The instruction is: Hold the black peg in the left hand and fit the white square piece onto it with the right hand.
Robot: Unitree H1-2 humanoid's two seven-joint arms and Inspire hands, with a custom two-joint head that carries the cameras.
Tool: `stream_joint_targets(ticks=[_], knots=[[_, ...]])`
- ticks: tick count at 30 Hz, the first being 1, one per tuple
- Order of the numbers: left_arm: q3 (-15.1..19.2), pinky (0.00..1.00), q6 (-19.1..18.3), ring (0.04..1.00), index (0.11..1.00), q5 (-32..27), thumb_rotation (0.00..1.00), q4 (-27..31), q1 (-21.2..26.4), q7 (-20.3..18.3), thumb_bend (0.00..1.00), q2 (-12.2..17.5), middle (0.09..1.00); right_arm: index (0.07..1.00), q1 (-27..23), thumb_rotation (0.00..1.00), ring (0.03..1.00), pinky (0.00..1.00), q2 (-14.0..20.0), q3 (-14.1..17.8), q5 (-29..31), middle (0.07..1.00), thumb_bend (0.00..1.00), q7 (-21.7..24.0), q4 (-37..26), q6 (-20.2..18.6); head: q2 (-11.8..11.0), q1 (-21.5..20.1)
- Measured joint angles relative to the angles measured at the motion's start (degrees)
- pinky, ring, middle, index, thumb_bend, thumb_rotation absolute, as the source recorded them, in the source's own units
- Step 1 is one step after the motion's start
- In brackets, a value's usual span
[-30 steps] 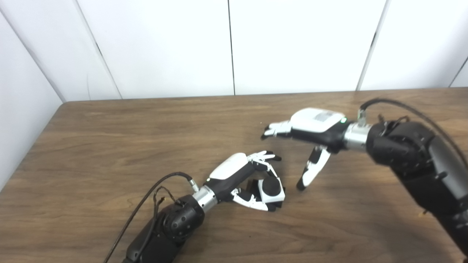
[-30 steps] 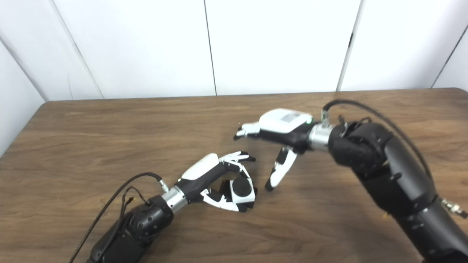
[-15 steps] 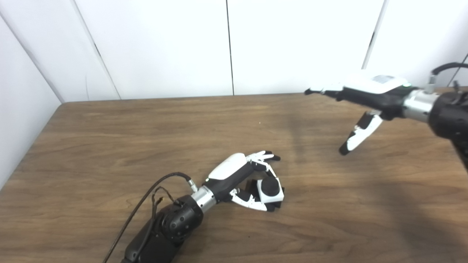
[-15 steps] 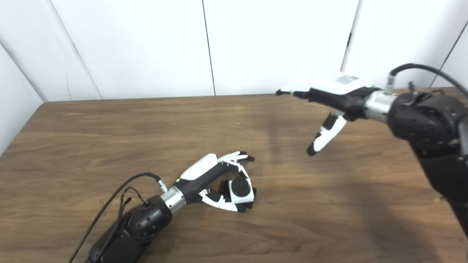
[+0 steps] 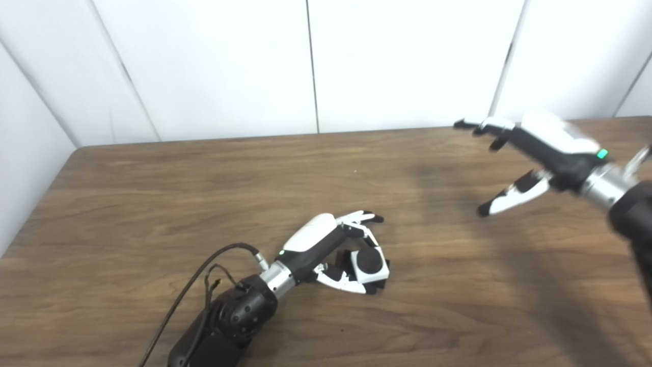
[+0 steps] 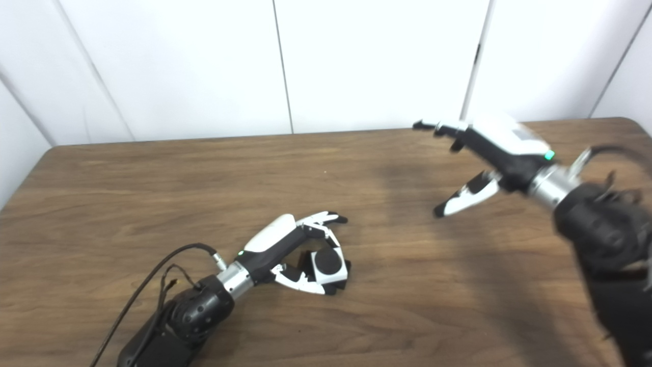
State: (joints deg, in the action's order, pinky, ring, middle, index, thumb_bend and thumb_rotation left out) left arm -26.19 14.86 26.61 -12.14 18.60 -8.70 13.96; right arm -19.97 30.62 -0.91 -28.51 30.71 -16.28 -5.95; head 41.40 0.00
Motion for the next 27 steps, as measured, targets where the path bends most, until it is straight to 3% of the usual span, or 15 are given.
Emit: stream_joint_targets(ticks=[1, 2, 4, 11, 18, 27], knots=[[0.22, 0.87, -0.42, 0.934, 0.6, 0.53, 0.19, 0.45, -0.42, 0.24, 0.71, -0.14, 0.911, 0.878, 0.78, 0.18, 0.861, 0.7, -0.83, 0.19, -0.25, 0.901, 0.77, -0.94, -0.18, -0.58, 0.0, -0.09], [0.45, 0.87, -0.99, 0.933, 0.637, 1.38, 0.22, 1.02, -0.95, 1.27, 0.77, -0.35, 0.911, 0.879, 1.8, 0.18, 0.861, 0.69, -1.78, 0.34, -0.71, 0.902, 0.76, -2.05, -0.61, -1.24, -0.09, -0.09], [0.66, 0.87, -2.25, 0.929, 0.688, 3.33, 0.25, 2.2, -1.83, 2.21, 0.83, -0.7, 0.907, 0.877, 3.21, 0.17, 0.856, 0.69, -2.79, 0.36, -1.21, 0.898, 0.76, -3.66, -1.11, -1.87, -0.09, -0.26], [2.85, 0.87, -6.02, 0.922, 0.754, 9.67, 0.27, 3.83, -5.12, 7.58, 0.79, -3.07, 0.913, 0.834, 9.07, 0.16, 0.821, 0.7, -8.81, 0.59, -2.17, 0.856, 0.77, -10.62, -1.2, -2.48, -0.17, -0.7], [5.94, 0.88, -11.63, 0.919, 0.746, 13.44, 0.3, 3.92, -6.24, 11.6, 0.77, -5.31, 0.912, 0.801, 13.0, 0.15, 0.769, 0.65, -15.9, 0.39, -4.75, 0.816, 0.75, -18.9, -1.24, -3.1, -0.53, -1.05], [7.99, 0.83, -14.63, 0.904, 0.764, 14.66, 0.3, 4.32, -7.08, 13.75, 0.82, -6.6, 0.902, 0.797, 15.43, 0.13, 0.792, 0.69, -19.82, -0.54, -4.58, 0.815, 0.75, -24.16, -1.02, -2.96, -1.05, -1.85]])
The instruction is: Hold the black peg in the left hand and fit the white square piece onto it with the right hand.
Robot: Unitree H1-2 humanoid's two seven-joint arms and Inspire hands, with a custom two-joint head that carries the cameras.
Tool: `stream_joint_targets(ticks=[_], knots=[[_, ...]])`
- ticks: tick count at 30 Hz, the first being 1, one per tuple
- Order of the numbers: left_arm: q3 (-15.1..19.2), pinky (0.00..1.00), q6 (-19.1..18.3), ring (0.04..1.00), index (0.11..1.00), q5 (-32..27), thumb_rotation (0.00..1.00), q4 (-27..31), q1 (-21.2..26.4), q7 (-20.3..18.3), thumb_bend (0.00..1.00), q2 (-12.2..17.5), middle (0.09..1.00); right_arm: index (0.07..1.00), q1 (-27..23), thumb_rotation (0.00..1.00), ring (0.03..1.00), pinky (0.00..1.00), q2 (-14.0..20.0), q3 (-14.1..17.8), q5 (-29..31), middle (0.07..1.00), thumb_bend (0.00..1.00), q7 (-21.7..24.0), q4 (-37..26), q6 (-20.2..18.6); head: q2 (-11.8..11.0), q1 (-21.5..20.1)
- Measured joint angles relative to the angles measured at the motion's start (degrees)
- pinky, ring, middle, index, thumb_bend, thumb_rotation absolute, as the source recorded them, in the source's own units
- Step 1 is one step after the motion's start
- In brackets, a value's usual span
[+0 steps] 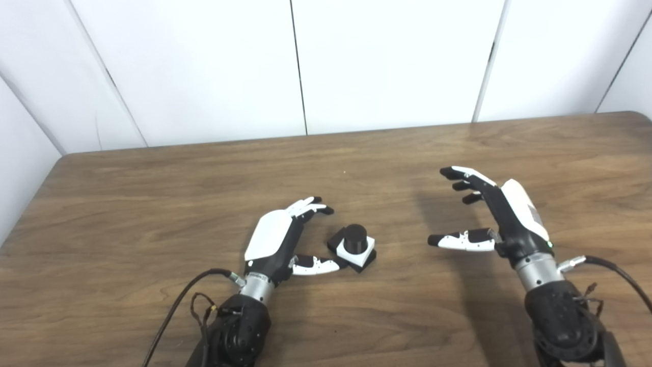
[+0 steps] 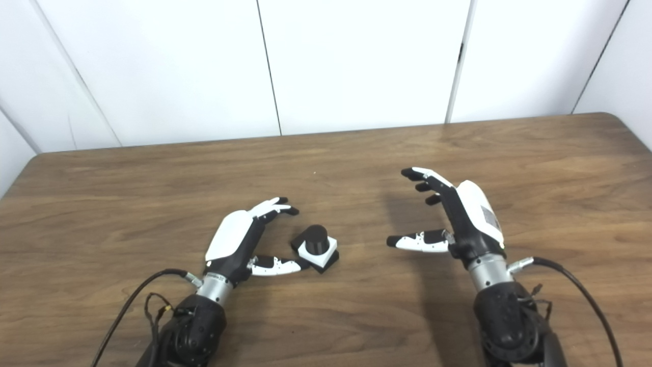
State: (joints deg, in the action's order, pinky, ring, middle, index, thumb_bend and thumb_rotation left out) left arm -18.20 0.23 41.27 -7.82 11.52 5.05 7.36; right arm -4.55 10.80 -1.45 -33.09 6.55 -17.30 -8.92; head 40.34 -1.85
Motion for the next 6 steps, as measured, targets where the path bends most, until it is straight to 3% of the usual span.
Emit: stream_joint_targets(ticks=[6], knots=[[1.63, 0.73, 0.23, 0.885, 0.818, -3.4, 0.28, 2.19, -1.75, 0.38, 0.85, -0.45, 0.893, 0.78, 1.44, 0.11, 0.777, 0.68, -1.92, -0.21, 0.22, 0.799, 0.76, -1.95, -0.04, -0.04, -0.26, -0.35]])
